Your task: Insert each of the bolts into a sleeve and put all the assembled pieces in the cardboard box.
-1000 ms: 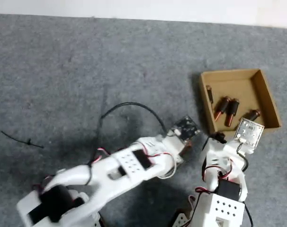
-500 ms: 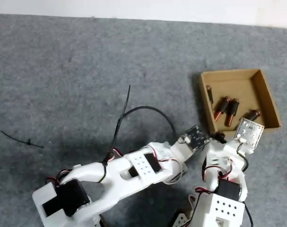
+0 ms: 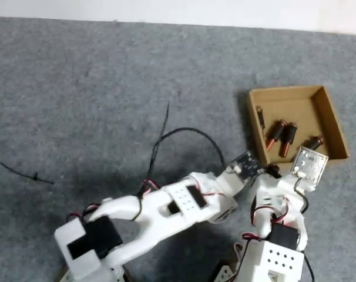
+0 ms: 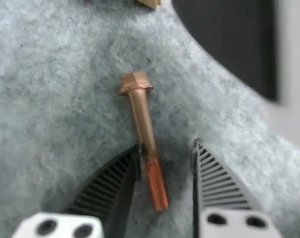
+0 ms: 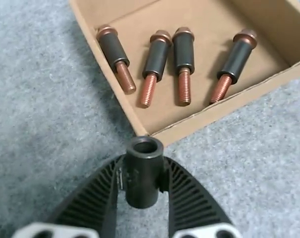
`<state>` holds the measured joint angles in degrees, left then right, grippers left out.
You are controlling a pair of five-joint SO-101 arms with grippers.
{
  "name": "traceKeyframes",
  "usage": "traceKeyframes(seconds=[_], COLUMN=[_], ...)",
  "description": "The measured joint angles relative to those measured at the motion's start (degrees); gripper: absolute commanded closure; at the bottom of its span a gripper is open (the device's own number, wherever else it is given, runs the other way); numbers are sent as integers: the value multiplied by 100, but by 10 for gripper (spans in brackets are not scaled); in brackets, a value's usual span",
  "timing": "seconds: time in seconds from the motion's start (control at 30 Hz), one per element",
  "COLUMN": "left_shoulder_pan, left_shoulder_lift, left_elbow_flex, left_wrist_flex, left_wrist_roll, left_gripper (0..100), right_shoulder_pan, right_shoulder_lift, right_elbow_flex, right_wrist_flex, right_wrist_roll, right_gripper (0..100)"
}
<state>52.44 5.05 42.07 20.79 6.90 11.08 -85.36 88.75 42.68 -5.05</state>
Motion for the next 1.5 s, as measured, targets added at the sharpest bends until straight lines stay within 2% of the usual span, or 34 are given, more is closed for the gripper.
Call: traceKeyframes(seconds=[0.2,0.43,1.1,1.17,1.3,1.5], left_shoulder_pan=[0,0,-229,-229,-202,-202], left_shoulder_lift=[466,765,835,835,853,888], left_elbow_flex=[-932,-1468,-1538,-1538,-1547,-1547], left_wrist_flex=[1037,1591,1662,1662,1653,1653], left_wrist_roll=[-26,-26,-70,-70,-70,-387], left_gripper=[835,835,841,873,1000,994], right_shoulder_pan=[0,0,0,0,0,35], right_shoulder_lift=[0,0,0,0,0,0], right_elbow_flex=[0,0,0,0,0,0], right_wrist_flex=[0,0,0,0,0,0], right_wrist_roll=[0,35,35,35,35,35], right_gripper=[994,994,994,994,994,994])
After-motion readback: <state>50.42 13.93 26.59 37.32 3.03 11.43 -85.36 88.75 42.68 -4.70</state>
